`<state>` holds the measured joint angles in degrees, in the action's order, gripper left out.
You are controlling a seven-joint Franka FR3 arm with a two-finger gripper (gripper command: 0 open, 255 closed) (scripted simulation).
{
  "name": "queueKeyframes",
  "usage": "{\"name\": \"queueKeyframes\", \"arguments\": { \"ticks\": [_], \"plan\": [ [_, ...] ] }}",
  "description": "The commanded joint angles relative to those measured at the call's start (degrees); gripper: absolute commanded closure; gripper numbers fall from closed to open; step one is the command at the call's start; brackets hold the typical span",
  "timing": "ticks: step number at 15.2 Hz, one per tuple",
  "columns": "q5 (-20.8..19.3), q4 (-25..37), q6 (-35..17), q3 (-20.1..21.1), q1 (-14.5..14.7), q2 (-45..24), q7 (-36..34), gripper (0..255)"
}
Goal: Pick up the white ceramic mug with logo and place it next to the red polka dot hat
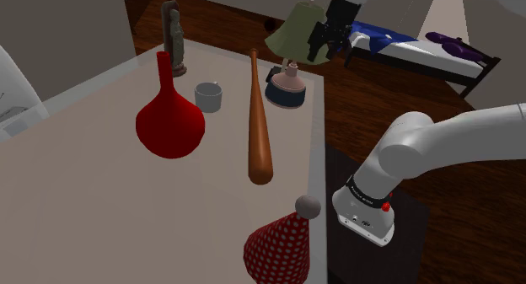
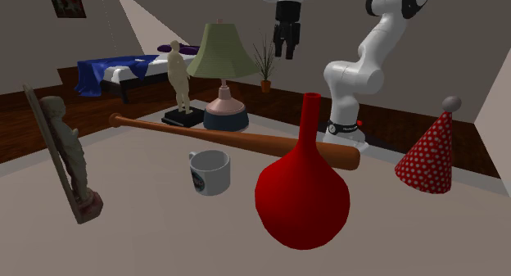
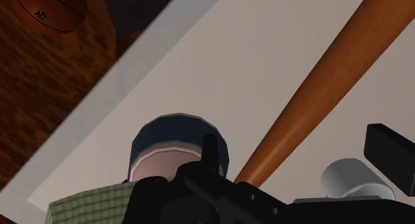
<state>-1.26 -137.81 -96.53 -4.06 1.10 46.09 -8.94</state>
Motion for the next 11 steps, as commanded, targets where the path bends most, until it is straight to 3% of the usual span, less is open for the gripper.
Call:
{"name": "queueKeyframes", "arguments": {
  "ticks": [1,11],
  "plan": [
    [0.0,0.0,0.0,0.0,0.0,0.0,0.0,0],
    [1.5,4.7,-13.8,4.7,3.3,-19.3,-3.0,0]
  ]
}}
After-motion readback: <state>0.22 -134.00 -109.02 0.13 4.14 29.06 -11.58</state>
